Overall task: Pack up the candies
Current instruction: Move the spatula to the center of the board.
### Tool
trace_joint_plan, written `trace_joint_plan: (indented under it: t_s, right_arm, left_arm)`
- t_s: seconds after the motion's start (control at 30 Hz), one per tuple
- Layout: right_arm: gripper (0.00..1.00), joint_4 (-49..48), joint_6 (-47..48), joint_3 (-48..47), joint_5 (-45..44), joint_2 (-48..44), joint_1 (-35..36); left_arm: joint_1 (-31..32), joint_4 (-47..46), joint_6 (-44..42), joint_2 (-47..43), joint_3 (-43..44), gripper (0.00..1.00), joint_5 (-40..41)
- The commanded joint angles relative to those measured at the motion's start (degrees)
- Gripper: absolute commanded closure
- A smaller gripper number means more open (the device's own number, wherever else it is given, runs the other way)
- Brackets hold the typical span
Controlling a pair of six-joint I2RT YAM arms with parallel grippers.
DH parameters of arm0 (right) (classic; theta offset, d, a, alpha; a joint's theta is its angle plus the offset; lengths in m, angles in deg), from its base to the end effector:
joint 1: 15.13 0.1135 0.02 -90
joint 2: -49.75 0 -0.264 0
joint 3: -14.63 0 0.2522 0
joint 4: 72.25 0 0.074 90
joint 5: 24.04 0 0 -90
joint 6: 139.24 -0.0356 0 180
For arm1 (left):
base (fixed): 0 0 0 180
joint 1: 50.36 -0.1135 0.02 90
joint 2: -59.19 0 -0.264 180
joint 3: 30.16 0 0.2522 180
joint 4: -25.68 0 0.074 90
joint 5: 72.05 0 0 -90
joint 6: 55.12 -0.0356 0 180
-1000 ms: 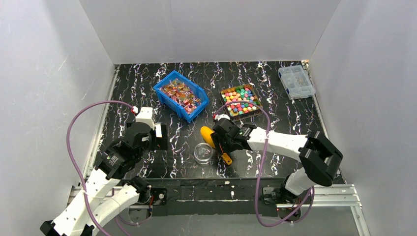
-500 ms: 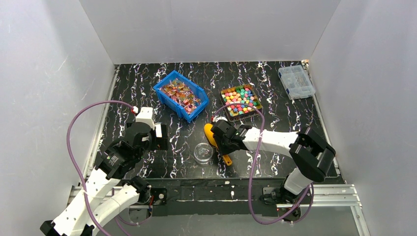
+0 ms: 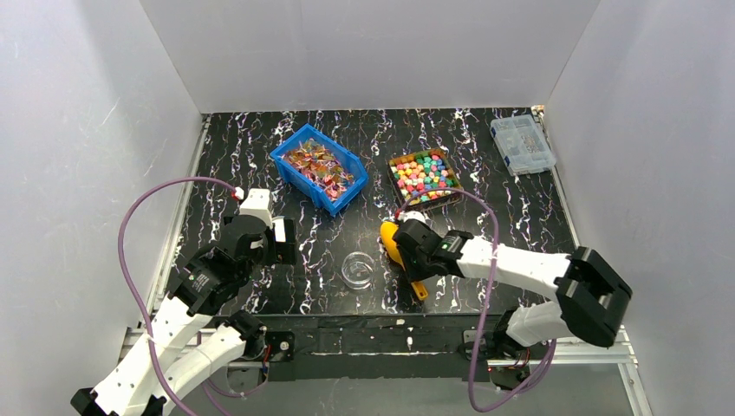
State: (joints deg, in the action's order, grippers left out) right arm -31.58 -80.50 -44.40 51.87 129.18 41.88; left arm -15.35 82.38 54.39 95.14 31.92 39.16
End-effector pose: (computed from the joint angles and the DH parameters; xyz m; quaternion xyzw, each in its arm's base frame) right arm 0.1491 0.2137 0.1901 -0.1843 0.9437 0.0874 0.2606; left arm 0.1098 -0.0612 0.3250 0.0247 0.8582 -0.0811 0.5063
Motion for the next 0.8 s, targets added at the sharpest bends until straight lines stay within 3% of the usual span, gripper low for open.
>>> trace_joint_plan:
  t_s: [0.0, 0.53, 0.77]
  right_arm:
    - [0.85, 5.45, -4.7, 2.43, -4.0, -6.15, -0.19]
    - [0.79, 13.7, -13.61, 9.58, -8.15, -14.66, -0.17]
    - [0.57, 15.78, -14.24, 8.41, -8.43, -15.18, -0.17]
  left_arm:
    - [0.07, 1.1, -0.08, -0.25, 0.11, 0.01, 0.85]
    - [0.06, 1.01, -0.07, -0.52, 0.11, 0.01, 0.17]
    - [0.06, 1.01, -0.04, -0.54, 0.2, 0.01, -0.03]
